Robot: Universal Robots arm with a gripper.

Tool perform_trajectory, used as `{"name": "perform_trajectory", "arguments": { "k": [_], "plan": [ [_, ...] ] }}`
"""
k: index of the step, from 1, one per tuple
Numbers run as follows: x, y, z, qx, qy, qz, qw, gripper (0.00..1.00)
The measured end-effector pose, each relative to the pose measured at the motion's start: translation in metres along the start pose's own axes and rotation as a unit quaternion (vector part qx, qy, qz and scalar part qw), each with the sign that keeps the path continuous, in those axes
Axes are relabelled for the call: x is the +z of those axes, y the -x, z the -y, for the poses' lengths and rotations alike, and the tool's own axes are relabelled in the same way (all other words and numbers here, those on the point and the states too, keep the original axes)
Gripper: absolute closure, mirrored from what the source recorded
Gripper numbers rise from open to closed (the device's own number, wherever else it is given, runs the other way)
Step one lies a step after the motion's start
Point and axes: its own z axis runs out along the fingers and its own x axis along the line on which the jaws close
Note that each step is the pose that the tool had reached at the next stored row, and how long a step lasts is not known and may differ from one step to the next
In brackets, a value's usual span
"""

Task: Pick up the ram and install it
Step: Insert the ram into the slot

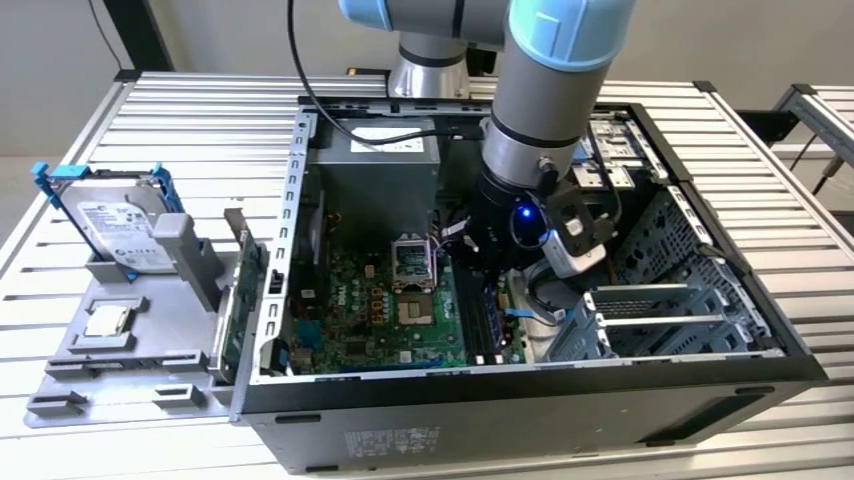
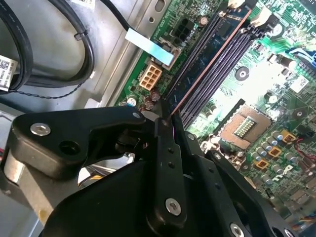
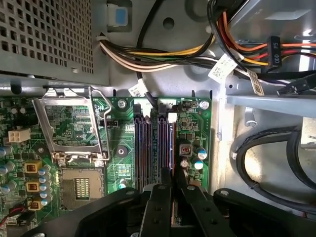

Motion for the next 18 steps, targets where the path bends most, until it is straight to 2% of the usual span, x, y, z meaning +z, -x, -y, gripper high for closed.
{"name": "perform_trajectory", "arguments": {
  "k": [7, 10, 15, 17, 18],
  "plan": [
    [-0.0006, 0.0001, -0.0002, 0.000, 0.0007, -0.0003, 1.00000, 1.00],
    [-0.0062, 0.0000, -0.0002, 0.000, 0.0049, -0.0002, 0.99999, 1.00],
    [-0.0073, 0.0000, 0.0004, 0.000, 0.0047, -0.0004, 0.99999, 1.00],
    [-0.0072, -0.0001, 0.0010, 0.000, 0.0070, 0.0002, 0.99998, 1.00],
    [-0.0070, -0.0001, 0.0015, 0.000, 0.0103, 0.0010, 0.99995, 1.00]
  ]
}}
